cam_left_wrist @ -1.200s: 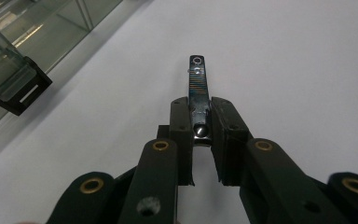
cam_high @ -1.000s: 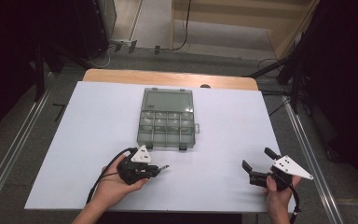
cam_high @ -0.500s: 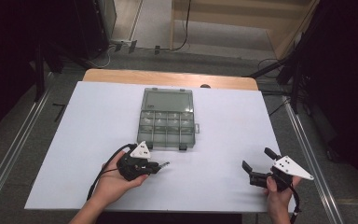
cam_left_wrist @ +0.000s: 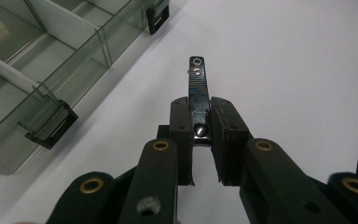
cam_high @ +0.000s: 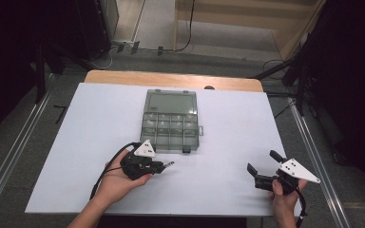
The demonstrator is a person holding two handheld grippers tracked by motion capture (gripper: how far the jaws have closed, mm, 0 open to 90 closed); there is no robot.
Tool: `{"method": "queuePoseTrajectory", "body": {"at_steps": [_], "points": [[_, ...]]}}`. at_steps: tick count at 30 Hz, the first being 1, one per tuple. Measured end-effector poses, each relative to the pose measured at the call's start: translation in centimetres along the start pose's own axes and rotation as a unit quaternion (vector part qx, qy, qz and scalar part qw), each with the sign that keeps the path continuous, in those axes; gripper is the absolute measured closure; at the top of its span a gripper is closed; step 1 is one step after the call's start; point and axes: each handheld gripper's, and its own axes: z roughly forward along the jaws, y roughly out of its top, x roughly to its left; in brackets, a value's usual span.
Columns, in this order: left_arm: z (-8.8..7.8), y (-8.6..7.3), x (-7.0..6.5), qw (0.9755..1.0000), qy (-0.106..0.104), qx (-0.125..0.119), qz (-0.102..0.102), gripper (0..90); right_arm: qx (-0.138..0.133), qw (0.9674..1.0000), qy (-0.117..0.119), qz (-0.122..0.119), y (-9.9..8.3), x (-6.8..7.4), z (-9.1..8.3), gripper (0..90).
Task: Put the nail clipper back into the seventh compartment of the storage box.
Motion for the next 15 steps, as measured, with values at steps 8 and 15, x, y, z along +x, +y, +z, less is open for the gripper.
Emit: {"method": "queuePoseTrajectory", "body": {"at_steps": [8,15], "points": [[-0.2,0.5,0.6,1.0,0.0,-0.007,-0.007,78.7,-0.002,1.0,0.0,-0.001,0.0,0.0,-0.1,0.0],[-0.6,1.1,0.9,0.9999,0.004,-0.014,-0.008,78.7,-0.004,1.0,0.002,0.0,0.0,-0.1,-0.1,0.0]]}}
